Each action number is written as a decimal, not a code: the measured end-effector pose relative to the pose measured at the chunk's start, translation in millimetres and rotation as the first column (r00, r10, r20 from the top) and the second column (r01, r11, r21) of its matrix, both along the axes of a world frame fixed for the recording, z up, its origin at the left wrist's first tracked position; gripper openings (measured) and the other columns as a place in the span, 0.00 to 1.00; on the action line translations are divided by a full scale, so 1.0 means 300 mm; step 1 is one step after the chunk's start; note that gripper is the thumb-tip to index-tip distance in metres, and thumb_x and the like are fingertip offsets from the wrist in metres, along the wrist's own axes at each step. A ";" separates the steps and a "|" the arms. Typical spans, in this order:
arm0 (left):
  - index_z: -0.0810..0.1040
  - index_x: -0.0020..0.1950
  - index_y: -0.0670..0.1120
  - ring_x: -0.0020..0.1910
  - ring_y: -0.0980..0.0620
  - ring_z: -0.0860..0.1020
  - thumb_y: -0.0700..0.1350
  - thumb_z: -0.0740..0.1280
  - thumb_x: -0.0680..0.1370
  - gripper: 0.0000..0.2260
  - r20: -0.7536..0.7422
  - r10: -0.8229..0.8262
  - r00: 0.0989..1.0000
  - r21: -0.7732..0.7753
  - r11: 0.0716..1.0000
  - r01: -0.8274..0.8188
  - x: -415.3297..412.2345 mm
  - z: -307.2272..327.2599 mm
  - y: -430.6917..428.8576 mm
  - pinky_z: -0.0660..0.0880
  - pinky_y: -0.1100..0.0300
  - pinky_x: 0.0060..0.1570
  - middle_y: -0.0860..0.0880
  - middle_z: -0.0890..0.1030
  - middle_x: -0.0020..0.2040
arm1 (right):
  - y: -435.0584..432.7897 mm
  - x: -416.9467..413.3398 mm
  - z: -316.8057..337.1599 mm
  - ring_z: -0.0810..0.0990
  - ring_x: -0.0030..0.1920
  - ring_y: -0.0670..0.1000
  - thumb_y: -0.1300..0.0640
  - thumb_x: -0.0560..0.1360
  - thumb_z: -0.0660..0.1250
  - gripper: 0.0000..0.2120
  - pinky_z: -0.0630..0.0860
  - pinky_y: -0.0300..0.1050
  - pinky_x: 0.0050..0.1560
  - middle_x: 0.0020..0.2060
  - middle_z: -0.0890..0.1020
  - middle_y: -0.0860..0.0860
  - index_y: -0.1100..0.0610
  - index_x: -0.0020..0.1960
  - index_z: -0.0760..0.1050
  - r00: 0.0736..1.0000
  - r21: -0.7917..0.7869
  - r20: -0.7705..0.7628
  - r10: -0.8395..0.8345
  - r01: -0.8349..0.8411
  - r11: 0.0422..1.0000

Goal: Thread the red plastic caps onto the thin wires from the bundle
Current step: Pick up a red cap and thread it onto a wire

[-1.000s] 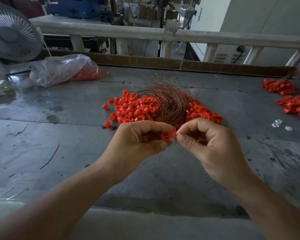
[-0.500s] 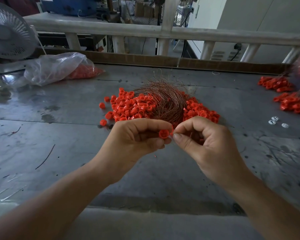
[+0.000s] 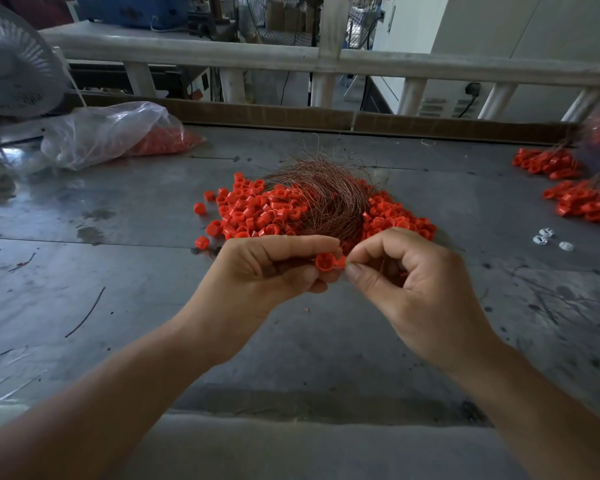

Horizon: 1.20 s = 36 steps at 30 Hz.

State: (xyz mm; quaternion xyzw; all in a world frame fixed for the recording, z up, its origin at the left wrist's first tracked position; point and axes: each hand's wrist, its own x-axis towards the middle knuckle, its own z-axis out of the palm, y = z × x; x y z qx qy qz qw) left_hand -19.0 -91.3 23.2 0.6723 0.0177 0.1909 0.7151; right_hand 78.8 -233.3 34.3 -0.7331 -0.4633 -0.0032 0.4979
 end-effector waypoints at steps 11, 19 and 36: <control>0.84 0.43 0.45 0.41 0.54 0.82 0.33 0.70 0.64 0.12 0.010 -0.126 0.992 -0.188 0.974 0.126 0.001 0.006 0.008 0.78 0.65 0.40 0.47 0.84 0.42 | -0.004 0.004 0.009 0.73 0.27 0.43 0.57 0.68 0.72 0.05 0.69 0.35 0.26 0.26 0.78 0.49 0.52 0.34 0.79 0.945 0.000 -0.316 0.080 -0.084 0.996; 0.84 0.43 0.47 0.40 0.55 0.82 0.39 0.69 0.64 0.10 0.042 -0.183 0.982 -0.252 0.949 0.188 0.003 0.009 0.010 0.78 0.65 0.39 0.47 0.84 0.44 | -0.007 0.024 0.025 0.73 0.23 0.43 0.70 0.64 0.70 0.11 0.64 0.33 0.20 0.27 0.77 0.51 0.55 0.36 0.77 0.686 0.099 -0.703 0.188 -0.167 0.981; 0.84 0.42 0.45 0.40 0.52 0.83 0.38 0.70 0.63 0.09 -0.029 -0.225 0.974 -0.334 0.921 0.202 -0.004 0.007 -0.011 0.79 0.63 0.39 0.44 0.84 0.41 | -0.028 0.082 0.039 0.79 0.30 0.46 0.57 0.60 0.69 0.11 0.74 0.35 0.29 0.31 0.82 0.51 0.58 0.41 0.75 0.675 -0.007 -0.724 0.146 -0.220 0.976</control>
